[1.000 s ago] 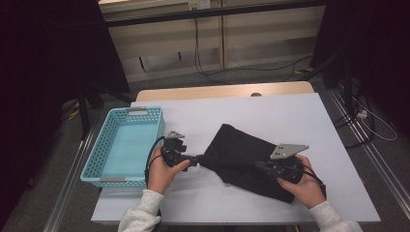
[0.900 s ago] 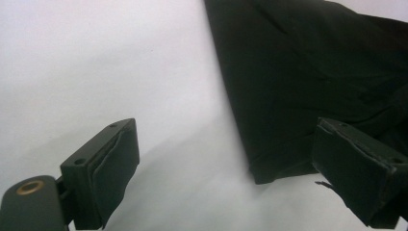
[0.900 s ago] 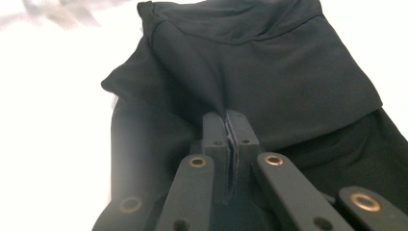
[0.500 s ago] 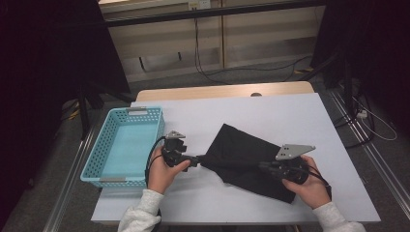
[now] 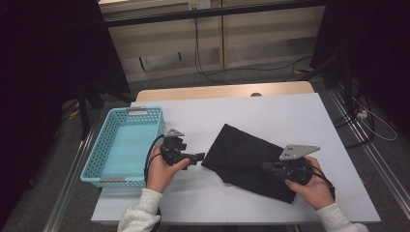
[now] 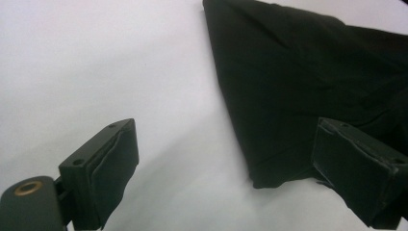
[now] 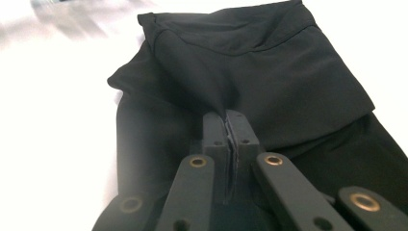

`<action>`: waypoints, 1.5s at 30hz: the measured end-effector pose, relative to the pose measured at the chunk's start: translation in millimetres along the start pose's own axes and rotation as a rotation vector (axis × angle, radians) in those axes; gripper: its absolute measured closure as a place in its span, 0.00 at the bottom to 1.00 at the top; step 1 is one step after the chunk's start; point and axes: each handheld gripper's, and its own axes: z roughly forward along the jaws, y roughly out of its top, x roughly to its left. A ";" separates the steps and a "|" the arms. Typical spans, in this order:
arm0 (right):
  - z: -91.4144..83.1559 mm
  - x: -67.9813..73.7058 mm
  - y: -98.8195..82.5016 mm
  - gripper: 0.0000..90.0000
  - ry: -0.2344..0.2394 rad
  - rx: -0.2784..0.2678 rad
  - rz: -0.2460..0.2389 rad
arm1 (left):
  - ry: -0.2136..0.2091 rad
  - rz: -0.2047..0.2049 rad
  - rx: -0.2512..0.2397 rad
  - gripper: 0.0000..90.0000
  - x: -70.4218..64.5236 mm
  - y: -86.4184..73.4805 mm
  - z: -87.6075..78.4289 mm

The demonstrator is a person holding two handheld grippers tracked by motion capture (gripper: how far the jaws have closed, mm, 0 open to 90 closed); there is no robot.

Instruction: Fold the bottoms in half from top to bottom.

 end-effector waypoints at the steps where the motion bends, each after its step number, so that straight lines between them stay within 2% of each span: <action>1: -0.5 -0.6 0.4 0.99 -0.001 -0.001 0.000 | 0.000 0.001 0.004 0.11 0.9 -0.6 0.2; 4: -1.1 -3.3 1.7 0.99 -0.001 -0.006 0.007 | -0.008 -0.002 0.006 0.11 2.1 -1.4 -2.0; 7: 0.2 -3.1 1.3 0.99 0.002 0.003 0.005 | -0.002 -0.013 -0.012 0.11 5.0 -0.1 -6.8; 13: -2.2 -1.9 0.8 0.99 0.000 -0.002 0.005 | -0.005 -0.006 -0.016 0.11 5.2 3.0 -9.7; 18: -5.0 -2.3 -4.5 0.99 0.001 0.000 0.025 | -0.010 -0.008 -0.029 0.11 4.7 6.2 -9.8; 31: -7.2 -2.2 -5.3 0.99 -0.009 -0.003 0.032 | -0.021 0.005 0.006 0.09 7.3 5.2 -3.4; 39: -11.1 -2.2 -5.9 0.99 -0.009 -0.013 0.034 | -0.024 0.006 -0.011 0.09 4.2 7.3 -4.7; 42: -12.2 -2.2 -8.3 0.99 -0.014 -0.002 0.033 | -0.027 0.013 0.001 0.09 4.4 8.2 -0.4; 45: -15.8 -3.8 -7.8 0.99 -0.017 -0.017 0.044 | -0.026 0.014 0.012 0.09 5.8 7.3 -0.3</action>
